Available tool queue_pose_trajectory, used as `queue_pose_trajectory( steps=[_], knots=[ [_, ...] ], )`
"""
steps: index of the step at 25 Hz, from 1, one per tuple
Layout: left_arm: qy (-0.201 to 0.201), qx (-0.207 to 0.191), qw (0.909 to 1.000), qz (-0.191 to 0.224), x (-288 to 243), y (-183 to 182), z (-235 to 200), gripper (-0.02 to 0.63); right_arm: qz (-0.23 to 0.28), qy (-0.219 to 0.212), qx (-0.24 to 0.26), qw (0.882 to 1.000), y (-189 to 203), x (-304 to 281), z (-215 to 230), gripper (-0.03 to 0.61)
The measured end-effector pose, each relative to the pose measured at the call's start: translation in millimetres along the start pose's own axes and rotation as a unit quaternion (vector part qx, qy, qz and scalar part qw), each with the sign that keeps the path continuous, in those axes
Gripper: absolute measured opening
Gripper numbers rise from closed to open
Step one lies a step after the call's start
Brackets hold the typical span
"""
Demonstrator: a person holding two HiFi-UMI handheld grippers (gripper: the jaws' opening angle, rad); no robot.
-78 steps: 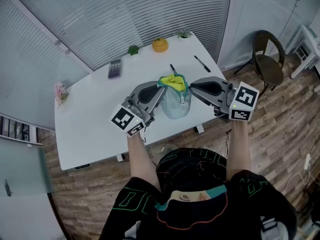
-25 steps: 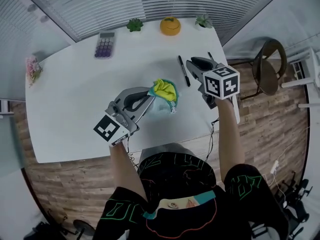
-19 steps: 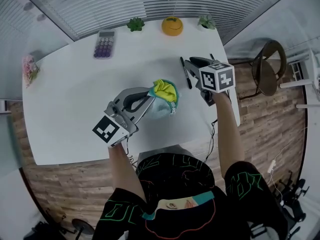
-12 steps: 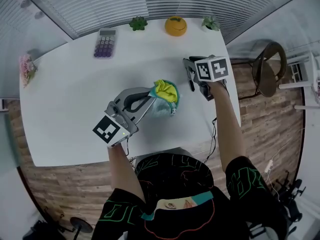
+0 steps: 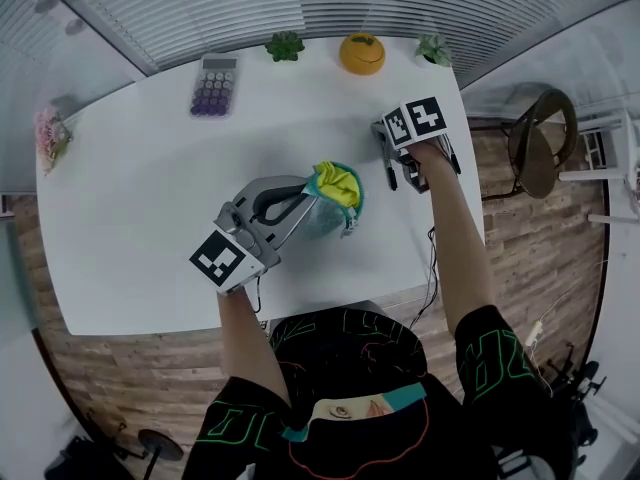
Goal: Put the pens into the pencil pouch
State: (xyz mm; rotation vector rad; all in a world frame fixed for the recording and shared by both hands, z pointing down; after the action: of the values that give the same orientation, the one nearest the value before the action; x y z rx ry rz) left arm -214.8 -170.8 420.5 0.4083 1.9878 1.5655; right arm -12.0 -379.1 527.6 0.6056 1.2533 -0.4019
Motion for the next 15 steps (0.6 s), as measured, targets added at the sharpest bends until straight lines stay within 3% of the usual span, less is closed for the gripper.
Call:
queue_pose_trajectory(
  steps=[4,7,15],
  knots=[
    [-0.001,0.002,1.0,-0.004,-1.9,1.4,-1.1,0.005,-0.021,0.028,0.012,0.999,-1.7,-0.9,-0.2,0.048],
    [-0.001,0.001,1.0,-0.008,-3.8,1.4,-0.1,0.005,-0.014,0.026,0.005,1.0,-1.4,0.0,0.2,0.046],
    [-0.007,-0.004,0.9999,-0.013,-5.8,0.6,4.1,0.005,0.1,-0.014,-0.033,0.994,1.8,31.1,-5.5,0.046]
  ],
)
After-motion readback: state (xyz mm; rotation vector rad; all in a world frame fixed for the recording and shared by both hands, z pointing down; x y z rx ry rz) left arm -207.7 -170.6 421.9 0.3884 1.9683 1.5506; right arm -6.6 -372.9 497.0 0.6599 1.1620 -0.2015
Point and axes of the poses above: the fingertips, and each gripper's own axes: x backward along the fingers, z to its right, y out of its underside, the point moved 8 cm from there along x, backward along the fingers, and after that the axes turned 11 degrees about -z, right-handed, at the moved point
